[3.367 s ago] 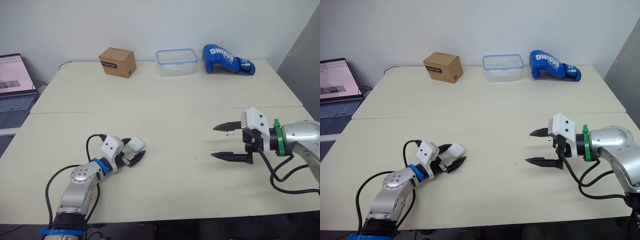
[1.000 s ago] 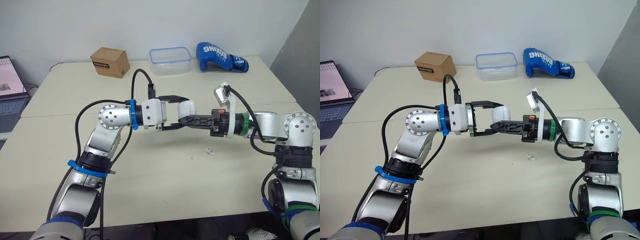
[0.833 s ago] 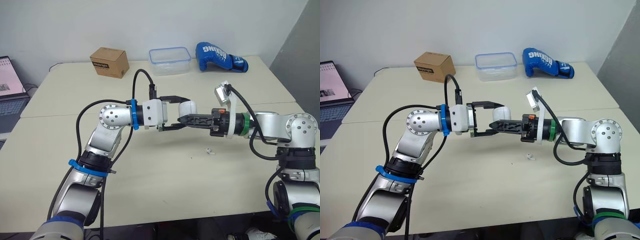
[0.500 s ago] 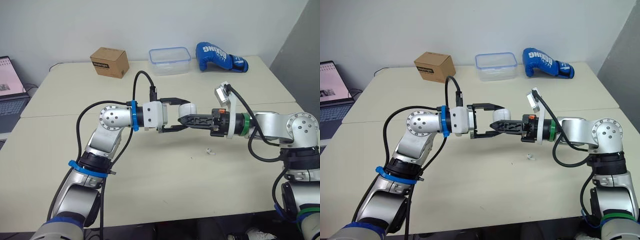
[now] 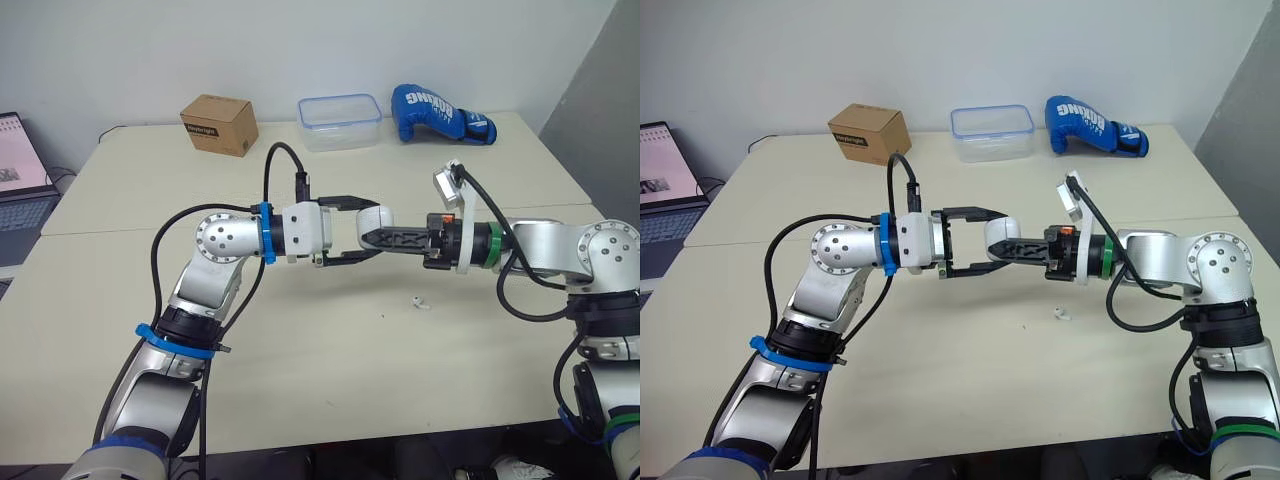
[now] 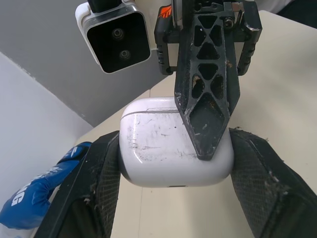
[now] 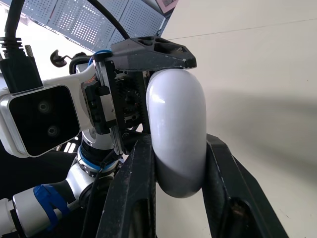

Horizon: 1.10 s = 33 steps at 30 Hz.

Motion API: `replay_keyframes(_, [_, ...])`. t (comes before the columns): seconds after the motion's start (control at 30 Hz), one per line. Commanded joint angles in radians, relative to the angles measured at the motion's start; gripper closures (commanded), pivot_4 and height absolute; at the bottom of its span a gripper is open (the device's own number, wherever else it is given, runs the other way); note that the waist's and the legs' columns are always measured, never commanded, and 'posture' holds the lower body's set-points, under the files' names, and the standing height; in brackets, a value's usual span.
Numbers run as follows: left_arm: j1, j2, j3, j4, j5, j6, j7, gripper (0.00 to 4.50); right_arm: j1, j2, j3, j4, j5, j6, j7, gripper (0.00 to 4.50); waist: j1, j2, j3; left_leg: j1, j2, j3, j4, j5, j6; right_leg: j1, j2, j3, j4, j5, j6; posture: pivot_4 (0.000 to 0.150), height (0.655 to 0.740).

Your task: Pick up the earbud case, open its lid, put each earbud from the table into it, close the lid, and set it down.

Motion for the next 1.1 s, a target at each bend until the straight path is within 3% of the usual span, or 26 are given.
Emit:
replay_keyframes(0.03, [-0.012,0.003,-0.004,-0.019,0.011,-0.001,0.007,1.72,-0.043,0.005,-0.018,-0.022,0.058,-0.027,0.014,3.68,0.000,0.000,0.000,0.000,0.000,0.000,0.000,0.000,0.000,0.000,0.000,0.000,0.000,0.000,0.000,0.150,0.7307])
replay_keyframes(0.17, [-0.007,0.011,-0.010,-0.037,-0.012,0.051,-0.016,1.72,-0.049,0.016,-0.011,-0.032,0.058,-0.029,0.013,3.68,0.000,0.000,0.000,0.000,0.000,0.000,0.000,0.000,0.000,0.000,0.000,0.000,0.000,0.000,0.000,0.150,0.7307])
replay_keyframes(0.33, [-0.017,0.009,-0.008,-0.087,-0.035,0.141,-0.013,0.11,-0.042,0.030,-0.006,-0.048,0.058,-0.035,0.007,3.68,-0.001,0.000,0.000,0.000,0.000,0.000,0.000,0.000,0.000,0.000,0.000,0.000,0.000,0.000,0.000,0.150,0.7307])
replay_keyframes(0.53, [0.017,0.126,0.027,-0.235,-0.182,0.467,-0.094,0.05,-0.019,0.005,0.005,-0.058,0.009,-0.028,0.028,3.68,-0.006,0.000,0.000,0.000,0.000,-0.001,0.000,0.000,0.000,0.000,0.000,0.000,0.000,0.000,0.000,0.150,0.7307])
replay_keyframes(0.67, [0.018,0.261,0.054,-0.294,-0.280,0.707,-0.149,0.05,-0.047,-0.049,0.018,-0.110,-0.213,0.011,0.208,3.68,-0.015,0.000,0.000,0.000,0.000,-0.001,0.000,0.000,0.000,0.000,0.001,0.000,0.000,0.000,0.000,0.150,0.7307])
replay_keyframes(0.8, [-0.007,0.333,0.065,-0.269,-0.316,0.823,-0.175,0.05,-0.074,-0.123,0.081,-0.193,-0.483,-0.023,0.468,3.68,-0.017,0.001,0.001,0.000,0.000,-0.001,-0.001,0.000,0.000,0.000,0.002,0.000,0.001,-0.001,0.001,0.150,0.7307])
replay_keyframes(0.97, [-0.083,0.335,0.035,-0.183,-0.285,0.874,-0.194,0.05,-0.117,-0.253,0.277,-0.346,-0.878,-0.182,0.815,3.68,-0.017,0.001,0.001,0.000,0.000,-0.002,0.000,0.000,0.000,0.000,0.002,-0.001,0.000,-0.002,0.002,0.150,0.7307])
replay_keyframes(1.1, [-0.138,0.319,-0.026,-0.128,-0.226,0.885,-0.201,0.05,-0.164,-0.290,0.403,-0.398,-1.112,-0.290,0.983,3.68,-0.022,0.001,0.001,0.000,0.000,-0.001,-0.001,0.000,0.000,0.000,0.002,-0.001,0.000,-0.002,0.003,0.150,0.7307])
